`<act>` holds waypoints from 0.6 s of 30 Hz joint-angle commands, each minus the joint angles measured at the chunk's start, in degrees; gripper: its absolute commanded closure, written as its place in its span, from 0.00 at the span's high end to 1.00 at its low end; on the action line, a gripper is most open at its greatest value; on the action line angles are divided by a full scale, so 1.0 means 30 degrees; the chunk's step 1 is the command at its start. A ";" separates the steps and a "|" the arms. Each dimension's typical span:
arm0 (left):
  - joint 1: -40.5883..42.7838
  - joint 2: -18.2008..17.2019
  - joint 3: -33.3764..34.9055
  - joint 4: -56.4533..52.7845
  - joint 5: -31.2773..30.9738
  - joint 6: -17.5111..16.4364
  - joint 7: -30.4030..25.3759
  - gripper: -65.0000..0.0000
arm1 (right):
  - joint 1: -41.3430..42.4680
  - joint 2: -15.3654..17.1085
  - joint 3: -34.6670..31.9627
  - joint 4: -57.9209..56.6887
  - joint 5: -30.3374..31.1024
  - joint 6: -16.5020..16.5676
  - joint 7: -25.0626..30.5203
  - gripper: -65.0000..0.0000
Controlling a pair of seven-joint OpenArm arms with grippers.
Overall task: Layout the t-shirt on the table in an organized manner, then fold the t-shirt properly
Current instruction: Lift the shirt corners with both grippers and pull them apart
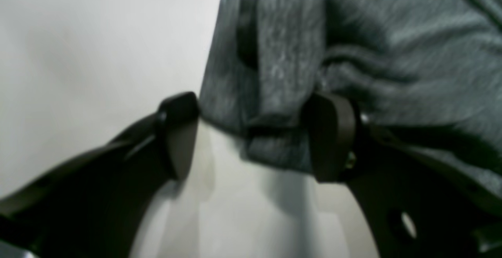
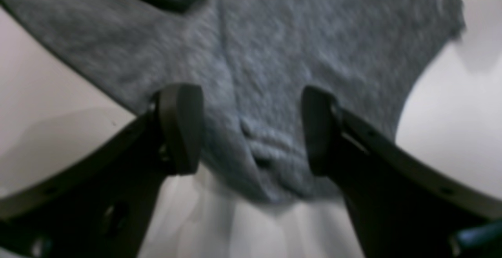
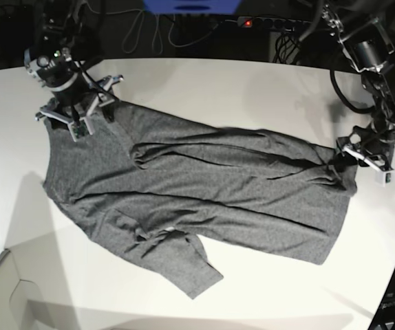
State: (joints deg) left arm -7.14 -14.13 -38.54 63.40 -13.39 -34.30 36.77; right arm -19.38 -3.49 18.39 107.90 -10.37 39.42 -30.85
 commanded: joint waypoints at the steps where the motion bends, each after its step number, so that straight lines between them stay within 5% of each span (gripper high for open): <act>1: -0.0332 -0.0315 -0.0031 0.0157 -0.0182 -0.0067 -0.0141 0.65 | -0.0149 0.0034 0.0038 0.0620 0.0278 0.0062 0.0511 0.63; 10: -0.1152 -0.0315 -0.0031 -0.1865 -0.0886 -0.0067 -0.0141 0.57 | -0.1292 0.0034 -0.0109 0.1148 0.0278 0.0091 0.0540 0.63; 13: -0.1387 -0.0315 -0.0031 -0.2216 -0.0973 -0.0067 -0.0141 0.43 | -0.1234 0.0092 -0.0021 0.0562 0.0278 0.0091 0.0540 0.63; 18: -0.1651 -0.0315 -0.0031 -0.2304 -0.0915 -0.0067 -0.0141 0.00 | -0.0765 0.0210 0.0008 0.0034 0.0278 0.0091 0.0540 0.63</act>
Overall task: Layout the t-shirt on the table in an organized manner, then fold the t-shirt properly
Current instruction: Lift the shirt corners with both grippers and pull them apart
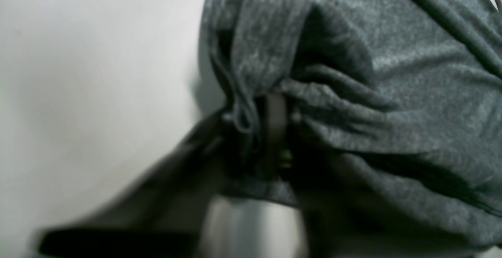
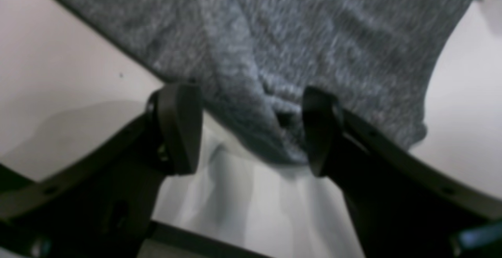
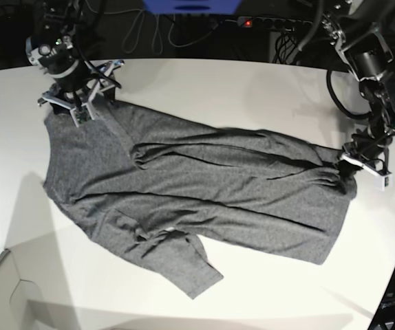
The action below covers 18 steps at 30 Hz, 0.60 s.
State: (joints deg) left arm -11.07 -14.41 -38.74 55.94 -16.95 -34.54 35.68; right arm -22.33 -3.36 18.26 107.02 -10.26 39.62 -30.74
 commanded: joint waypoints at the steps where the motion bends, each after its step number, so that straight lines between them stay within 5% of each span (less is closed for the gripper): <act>1: -0.0368 -0.0221 0.0064 0.0180 0.0302 0.0013 0.0223 0.00 | 0.0307 0.0195 0.0052 0.0121 0.0241 0.0026 0.0504 0.63; 5: -0.0339 -0.0309 0.0064 0.0210 0.0214 0.0013 0.0223 0.00 | 0.0658 0.0459 0.0052 -0.0671 0.0241 0.0026 0.0504 0.58; 18: -0.0339 -0.0719 -0.0053 0.0385 0.0214 0.0013 0.0223 0.00 | 0.1186 0.0693 0.0023 -0.0905 0.0241 0.0128 0.0386 0.00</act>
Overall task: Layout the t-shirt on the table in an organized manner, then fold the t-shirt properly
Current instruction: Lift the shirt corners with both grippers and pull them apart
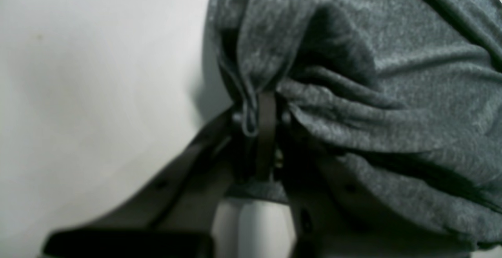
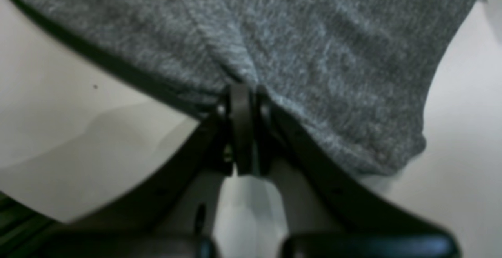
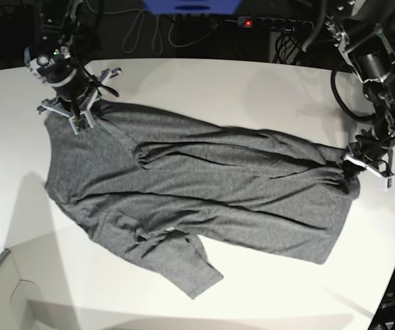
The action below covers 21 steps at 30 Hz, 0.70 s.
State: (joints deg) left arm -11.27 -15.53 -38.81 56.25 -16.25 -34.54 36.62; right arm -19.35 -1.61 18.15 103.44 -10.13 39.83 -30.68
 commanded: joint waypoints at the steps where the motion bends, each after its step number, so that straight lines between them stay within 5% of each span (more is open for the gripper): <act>1: -0.0303 -0.0494 -0.0031 0.0283 -0.0019 0.0013 -0.0090 0.00 | 0.0371 0.0111 0.0088 0.0261 0.0168 0.0055 0.0277 0.00; 21: -0.0274 -0.0611 -0.0031 0.0283 -0.0019 0.0013 -0.0090 0.00 | 0.3155 0.1781 -0.0087 0.0261 0.0168 0.0055 -0.1306 0.00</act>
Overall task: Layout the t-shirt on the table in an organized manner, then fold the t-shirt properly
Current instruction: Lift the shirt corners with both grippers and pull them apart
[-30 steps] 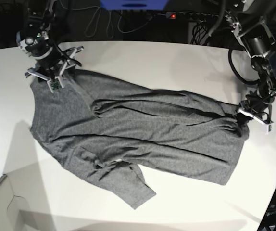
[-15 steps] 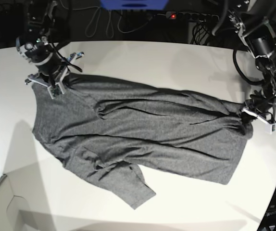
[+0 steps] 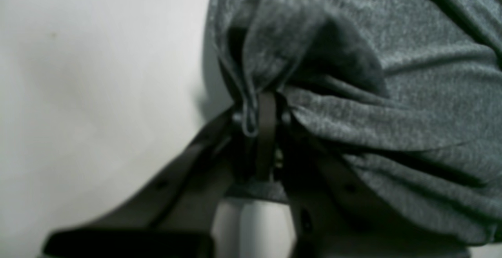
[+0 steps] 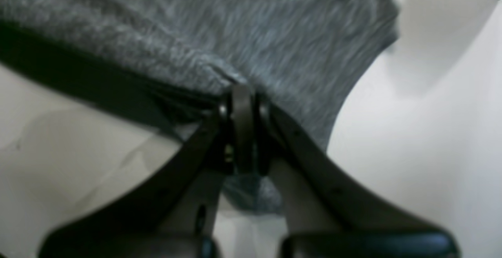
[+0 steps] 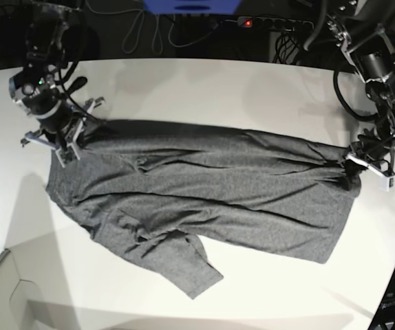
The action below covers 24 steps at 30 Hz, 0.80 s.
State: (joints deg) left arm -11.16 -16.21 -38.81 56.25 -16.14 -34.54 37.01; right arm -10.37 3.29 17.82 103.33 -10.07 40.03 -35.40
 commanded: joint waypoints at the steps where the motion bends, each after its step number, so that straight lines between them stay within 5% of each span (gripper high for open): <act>1: -0.0310 -0.0385 -0.0031 0.0283 -0.0055 0.0013 -0.0221 0.00 | 0.0307 0.0149 0.0022 0.0297 0.0146 -0.0010 0.0268 0.00; 20: -0.0837 -0.0913 -0.0061 0.0313 -0.0055 0.0013 -0.0221 0.00 | 0.2182 0.0471 -0.0388 -0.3307 0.0146 -0.0010 0.0297 0.01; 24: -0.0984 -0.0942 -0.0061 0.0723 0.0062 0.0013 -0.0221 0.00 | 0.2534 0.0559 -0.0183 -0.3219 0.0117 -0.0010 0.0268 0.21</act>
State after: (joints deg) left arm -12.58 -17.76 -38.85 57.01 -14.96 -34.50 37.65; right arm -3.62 4.62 17.21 92.60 -10.28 40.05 -35.81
